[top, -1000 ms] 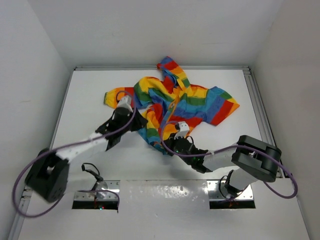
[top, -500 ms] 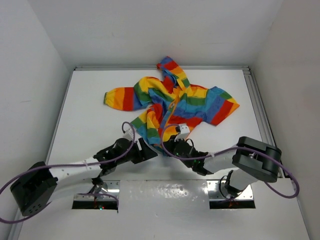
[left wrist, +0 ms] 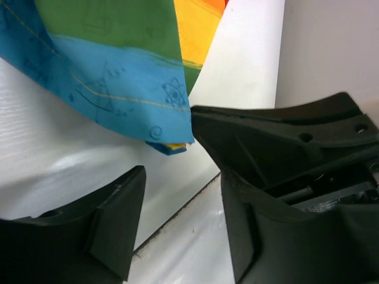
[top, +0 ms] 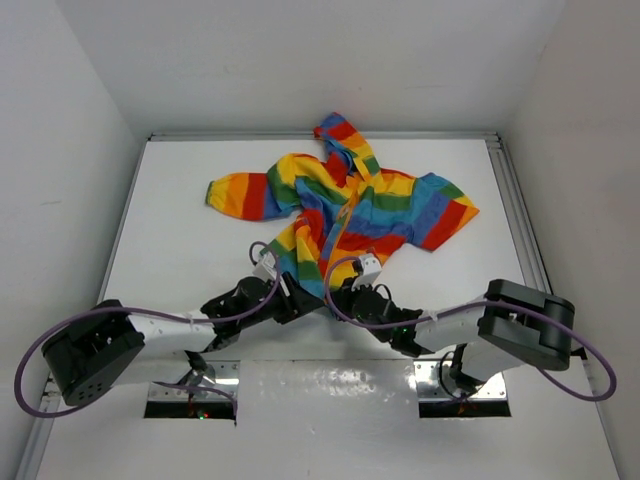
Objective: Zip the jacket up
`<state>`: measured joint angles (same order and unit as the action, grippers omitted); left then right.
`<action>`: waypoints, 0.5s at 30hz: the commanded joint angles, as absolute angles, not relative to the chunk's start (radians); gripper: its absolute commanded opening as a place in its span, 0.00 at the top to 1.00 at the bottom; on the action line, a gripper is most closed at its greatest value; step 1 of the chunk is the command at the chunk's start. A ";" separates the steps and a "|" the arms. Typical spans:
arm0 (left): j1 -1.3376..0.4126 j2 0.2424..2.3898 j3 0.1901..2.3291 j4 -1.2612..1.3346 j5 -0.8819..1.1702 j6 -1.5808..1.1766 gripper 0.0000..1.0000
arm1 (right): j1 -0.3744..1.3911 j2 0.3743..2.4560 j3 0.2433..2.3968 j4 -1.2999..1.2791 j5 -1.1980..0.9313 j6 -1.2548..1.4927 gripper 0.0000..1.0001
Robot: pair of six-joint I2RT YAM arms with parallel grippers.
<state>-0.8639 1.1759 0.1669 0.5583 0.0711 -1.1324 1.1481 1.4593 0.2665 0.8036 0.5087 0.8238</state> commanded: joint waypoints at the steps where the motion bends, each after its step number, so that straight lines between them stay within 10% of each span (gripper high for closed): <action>1: -0.873 1.187 0.183 0.659 0.026 -1.157 0.50 | 1.154 1.413 0.253 0.816 0.518 0.815 1.00; 15: -0.873 1.302 0.244 0.650 0.005 -1.163 0.51 | 1.152 1.393 0.229 0.813 0.486 0.801 1.00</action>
